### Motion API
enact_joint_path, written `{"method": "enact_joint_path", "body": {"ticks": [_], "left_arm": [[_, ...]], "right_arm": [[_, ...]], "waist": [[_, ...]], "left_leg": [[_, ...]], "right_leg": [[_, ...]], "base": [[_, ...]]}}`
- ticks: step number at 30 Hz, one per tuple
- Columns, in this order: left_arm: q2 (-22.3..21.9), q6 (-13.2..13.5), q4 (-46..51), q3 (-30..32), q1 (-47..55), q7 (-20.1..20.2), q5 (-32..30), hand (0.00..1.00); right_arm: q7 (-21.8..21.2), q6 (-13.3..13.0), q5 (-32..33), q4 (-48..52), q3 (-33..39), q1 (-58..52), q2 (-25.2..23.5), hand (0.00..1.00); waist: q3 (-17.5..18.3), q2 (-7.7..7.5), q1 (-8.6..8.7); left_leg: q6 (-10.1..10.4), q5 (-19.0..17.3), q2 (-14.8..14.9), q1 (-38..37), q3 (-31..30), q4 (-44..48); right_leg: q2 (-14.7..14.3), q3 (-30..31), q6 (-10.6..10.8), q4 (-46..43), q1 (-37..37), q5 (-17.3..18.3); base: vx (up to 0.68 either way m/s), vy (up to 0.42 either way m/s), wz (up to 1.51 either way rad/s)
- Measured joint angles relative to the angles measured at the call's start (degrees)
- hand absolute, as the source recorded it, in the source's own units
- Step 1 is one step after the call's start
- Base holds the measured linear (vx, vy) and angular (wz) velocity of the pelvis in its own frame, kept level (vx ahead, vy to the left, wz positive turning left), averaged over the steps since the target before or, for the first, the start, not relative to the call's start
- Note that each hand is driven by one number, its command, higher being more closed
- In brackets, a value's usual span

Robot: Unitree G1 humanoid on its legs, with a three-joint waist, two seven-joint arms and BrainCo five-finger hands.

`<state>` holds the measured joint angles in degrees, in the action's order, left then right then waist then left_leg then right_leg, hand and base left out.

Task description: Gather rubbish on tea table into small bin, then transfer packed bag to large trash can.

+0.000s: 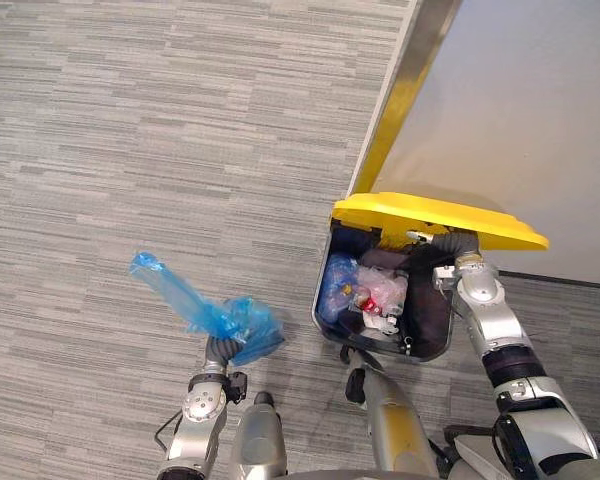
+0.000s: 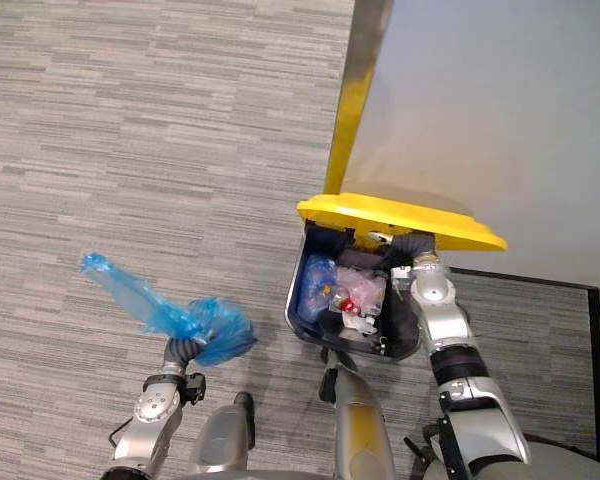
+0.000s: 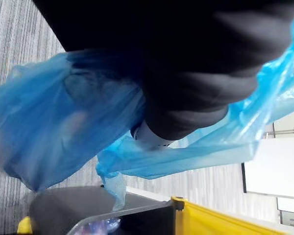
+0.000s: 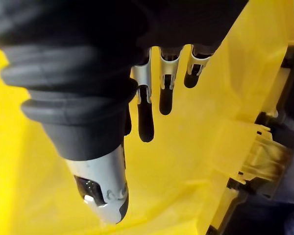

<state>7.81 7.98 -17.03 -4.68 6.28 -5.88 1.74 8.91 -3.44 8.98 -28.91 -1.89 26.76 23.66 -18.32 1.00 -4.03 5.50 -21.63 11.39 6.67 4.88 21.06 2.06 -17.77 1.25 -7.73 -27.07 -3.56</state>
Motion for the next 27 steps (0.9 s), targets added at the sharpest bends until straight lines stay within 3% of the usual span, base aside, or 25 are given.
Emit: {"method": "enact_joint_path", "body": {"ticks": [4,17,21,27], "left_arm": [[0.7,0.0,3.1,-2.9,-0.3,1.1,0.5,1.00],[0.3,1.4,14.5,-17.6,-6.3,4.6,6.7,1.00],[0.1,1.5,14.8,-20.6,-10.4,4.4,6.7,1.00],[-1.0,1.5,12.9,-24.2,-18.4,3.4,7.1,1.00]], "right_arm": [[-0.4,-0.1,0.0,-1.4,0.3,0.0,0.6,0.00],[-1.8,-0.1,0.7,-4.0,0.0,2.0,1.6,0.00],[-2.4,0.0,0.7,-4.5,-1.5,4.1,1.6,0.00],[-2.7,0.0,0.6,-6.3,-3.7,8.1,3.3,0.00]], "waist": [[-0.1,0.09,0.25],[0.0,0.10,1.93],[-0.1,0.09,3.24],[-0.2,-0.04,3.63]], "left_leg": [[-0.3,-0.2,0.6,-0.5,0.0,0.0],[0.0,-0.1,-1.2,-2.7,2.1,-0.6],[0.1,0.0,-1.6,-3.1,3.1,-1.0],[0.0,0.0,-2.7,-2.3,4.8,-1.1]], "right_leg": [[-1.2,0.5,1.7,2.5,1.5,-1.0],[-1.8,3.7,1.1,9.6,5.3,-5.1],[-1.7,4.5,0.4,10.0,5.2,-5.9],[-1.0,6.3,0.7,9.9,3.3,-6.5]], "base": [[-0.01,-0.015,-0.04],[0.00,0.019,-0.07],[0.03,0.036,-0.10],[0.03,0.026,-0.12]]}}
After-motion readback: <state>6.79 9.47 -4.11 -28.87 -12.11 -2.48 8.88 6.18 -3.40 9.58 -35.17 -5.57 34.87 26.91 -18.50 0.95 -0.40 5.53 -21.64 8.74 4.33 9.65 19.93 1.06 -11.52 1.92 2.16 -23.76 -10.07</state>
